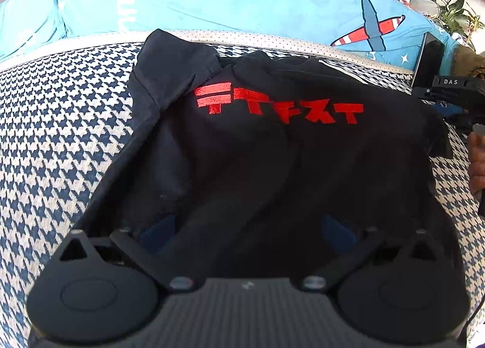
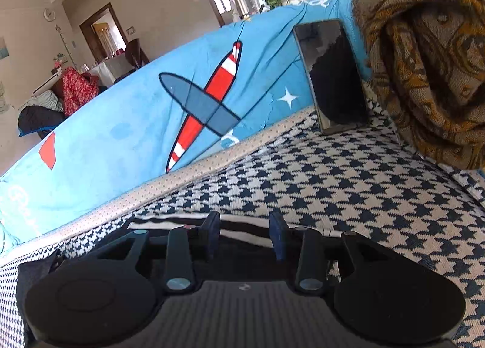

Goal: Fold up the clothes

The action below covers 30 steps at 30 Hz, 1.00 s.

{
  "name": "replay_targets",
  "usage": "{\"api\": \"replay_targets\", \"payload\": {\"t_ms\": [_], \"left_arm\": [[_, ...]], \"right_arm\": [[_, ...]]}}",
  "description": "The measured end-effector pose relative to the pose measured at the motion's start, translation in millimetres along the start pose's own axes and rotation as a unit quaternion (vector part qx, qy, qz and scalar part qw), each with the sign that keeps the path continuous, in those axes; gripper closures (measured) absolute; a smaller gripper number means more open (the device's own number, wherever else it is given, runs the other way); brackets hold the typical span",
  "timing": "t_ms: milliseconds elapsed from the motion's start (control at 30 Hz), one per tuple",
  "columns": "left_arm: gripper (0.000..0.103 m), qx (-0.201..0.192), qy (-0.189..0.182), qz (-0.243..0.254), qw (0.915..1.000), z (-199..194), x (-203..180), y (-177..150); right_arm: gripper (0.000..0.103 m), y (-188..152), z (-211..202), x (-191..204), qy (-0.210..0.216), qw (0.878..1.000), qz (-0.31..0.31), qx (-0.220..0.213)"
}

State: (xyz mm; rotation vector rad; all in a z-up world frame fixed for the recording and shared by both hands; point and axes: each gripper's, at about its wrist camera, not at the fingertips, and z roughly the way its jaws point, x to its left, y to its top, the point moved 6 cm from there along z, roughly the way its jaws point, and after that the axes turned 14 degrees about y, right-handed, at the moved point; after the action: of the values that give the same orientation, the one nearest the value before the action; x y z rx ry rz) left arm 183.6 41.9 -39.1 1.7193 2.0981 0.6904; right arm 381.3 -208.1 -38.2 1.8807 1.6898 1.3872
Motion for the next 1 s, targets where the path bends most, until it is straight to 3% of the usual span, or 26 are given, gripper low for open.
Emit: {"api": "replay_targets", "payload": {"t_ms": [167,333,433,533,633,767,1000], "left_arm": [[0.000,-0.001,-0.007,-0.012,0.9999,-3,1,3],[0.000,-0.001,-0.005,-0.027,0.9996,-4,2,5],[0.000,0.011,-0.012,-0.039,0.9991,-2,2,3],[0.000,0.018,-0.014,-0.043,0.9988,1,1,1],[0.000,0.017,-0.012,-0.039,0.9990,1,0,-1],[0.000,0.021,-0.009,-0.032,0.9992,4,-3,-4],[0.000,0.020,-0.002,-0.021,0.9996,10,-9,-3]], "right_arm": [[0.068,-22,-3,7,0.044,0.997,-0.011,0.065],[0.068,-50,-9,18,0.065,0.987,-0.093,0.116],[0.068,-52,-17,19,0.079,0.982,-0.116,0.123],[0.068,-38,-27,11,0.092,0.986,-0.090,0.109],[0.066,-24,-30,2,0.058,0.992,-0.083,0.069],[0.055,-11,-28,-7,0.012,0.995,-0.095,0.028],[0.045,-14,-1,-2,-0.004,0.988,-0.147,0.039]]}}
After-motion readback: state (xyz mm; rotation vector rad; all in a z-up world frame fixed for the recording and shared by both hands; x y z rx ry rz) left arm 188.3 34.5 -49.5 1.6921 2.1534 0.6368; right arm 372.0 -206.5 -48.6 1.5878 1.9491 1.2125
